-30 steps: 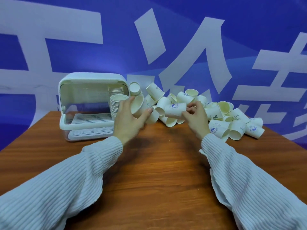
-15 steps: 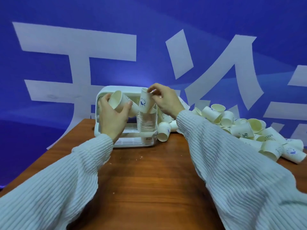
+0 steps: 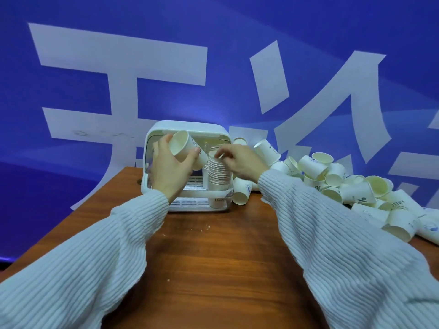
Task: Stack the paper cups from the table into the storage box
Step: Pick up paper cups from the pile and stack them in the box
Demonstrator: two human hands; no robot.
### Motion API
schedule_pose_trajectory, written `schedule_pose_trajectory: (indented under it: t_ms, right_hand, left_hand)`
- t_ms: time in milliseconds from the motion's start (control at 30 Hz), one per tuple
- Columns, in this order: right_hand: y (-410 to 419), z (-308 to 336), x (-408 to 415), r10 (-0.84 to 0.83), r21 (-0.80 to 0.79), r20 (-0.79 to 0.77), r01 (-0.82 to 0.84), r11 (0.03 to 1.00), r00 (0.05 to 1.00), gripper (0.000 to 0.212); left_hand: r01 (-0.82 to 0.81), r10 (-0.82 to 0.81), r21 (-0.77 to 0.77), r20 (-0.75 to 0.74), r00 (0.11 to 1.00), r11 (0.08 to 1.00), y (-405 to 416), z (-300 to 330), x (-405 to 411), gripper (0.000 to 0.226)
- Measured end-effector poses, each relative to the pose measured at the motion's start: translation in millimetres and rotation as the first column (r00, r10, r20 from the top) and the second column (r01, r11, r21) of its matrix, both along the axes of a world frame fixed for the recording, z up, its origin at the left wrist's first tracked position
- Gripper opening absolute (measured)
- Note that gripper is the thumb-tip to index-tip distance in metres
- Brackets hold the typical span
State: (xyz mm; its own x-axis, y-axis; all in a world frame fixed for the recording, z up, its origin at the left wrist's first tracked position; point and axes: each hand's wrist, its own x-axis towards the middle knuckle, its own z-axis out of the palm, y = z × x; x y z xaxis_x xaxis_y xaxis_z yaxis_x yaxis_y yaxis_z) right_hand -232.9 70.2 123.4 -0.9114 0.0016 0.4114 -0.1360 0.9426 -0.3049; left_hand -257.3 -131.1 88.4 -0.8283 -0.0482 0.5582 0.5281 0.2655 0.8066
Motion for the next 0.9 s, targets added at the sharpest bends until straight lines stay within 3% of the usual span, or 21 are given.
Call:
schedule_pose_trajectory:
  t_ms: [100, 267, 367, 433, 533, 567, 633, 767, 833, 900]
  right_hand:
    - [0.8, -14.0, 3.5, 0.027, -0.059, -0.015, -0.028, 0.998, 1.0, 0.032]
    - [6.3, -11.7, 17.6, -0.106, -0.412, -0.244, -0.004, 0.911, 0.964, 0.025]
    - [12.8, -17.4, 26.3, -0.106, -0.404, -0.249, -0.003, 0.915, 0.963, 0.024]
    - [17.5, -21.3, 29.8, -0.113, -0.399, -0.256, 0.001, 0.917, 0.96, 0.024]
    - [22.9, -25.2, 34.2, -0.123, -0.392, -0.25, 0.016, 0.92, 0.96, 0.027]
    - [24.1, -26.0, 35.7, -0.123, -0.39, -0.25, 0.016, 0.921, 0.96, 0.029]
    - [26.7, -28.8, 38.8, -0.13, -0.392, -0.251, 0.022, 0.92, 0.959, 0.031]
    - [28.1, -38.6, 43.0, -0.175, -0.432, -0.22, 0.065, 0.9, 0.96, 0.031]
    - [27.8, -44.7, 46.1, -0.171, -0.441, -0.205, 0.065, 0.895, 0.964, 0.031]
    - [28.2, -49.4, 48.0, -0.157, -0.453, -0.198, 0.052, 0.89, 0.968, 0.031]
  left_hand:
    - [0.013, -0.014, -0.053, -0.016, 1.0, 0.998, 5.3, 7.2, -4.0, 0.076]
    - [0.081, -0.108, -0.163, -0.167, 0.98, 0.983, 26.9, 32.0, -21.3, 0.069]
    - [0.11, -0.213, -0.345, -0.277, 0.937, 0.932, 43.7, 38.9, -32.1, 0.066]
    - [0.047, -0.23, -0.527, -0.287, 0.93, 0.849, 53.9, 39.9, -38.4, 0.061]
    - [-0.099, -0.185, -0.807, -0.25, 0.951, 0.582, 64.3, 31.6, -43.5, 0.049]
    - [-0.091, -0.175, -0.859, -0.205, 0.963, 0.505, 66.4, 26.6, -43.8, 0.047]
    - [-0.047, -0.148, -0.896, -0.124, 0.981, 0.441, 69.8, 14.3, -44.2, 0.061]
    - [0.113, -0.229, -0.819, -0.023, 0.973, 0.562, 71.2, -5.0, -45.2, 0.074]
    - [0.211, -0.255, -0.708, 0.044, 0.966, 0.674, 69.7, -13.5, -40.2, 0.076]
    - [0.149, -0.16, -0.576, 0.032, 0.987, 0.803, 67.6, -21.2, -36.9, 0.077]
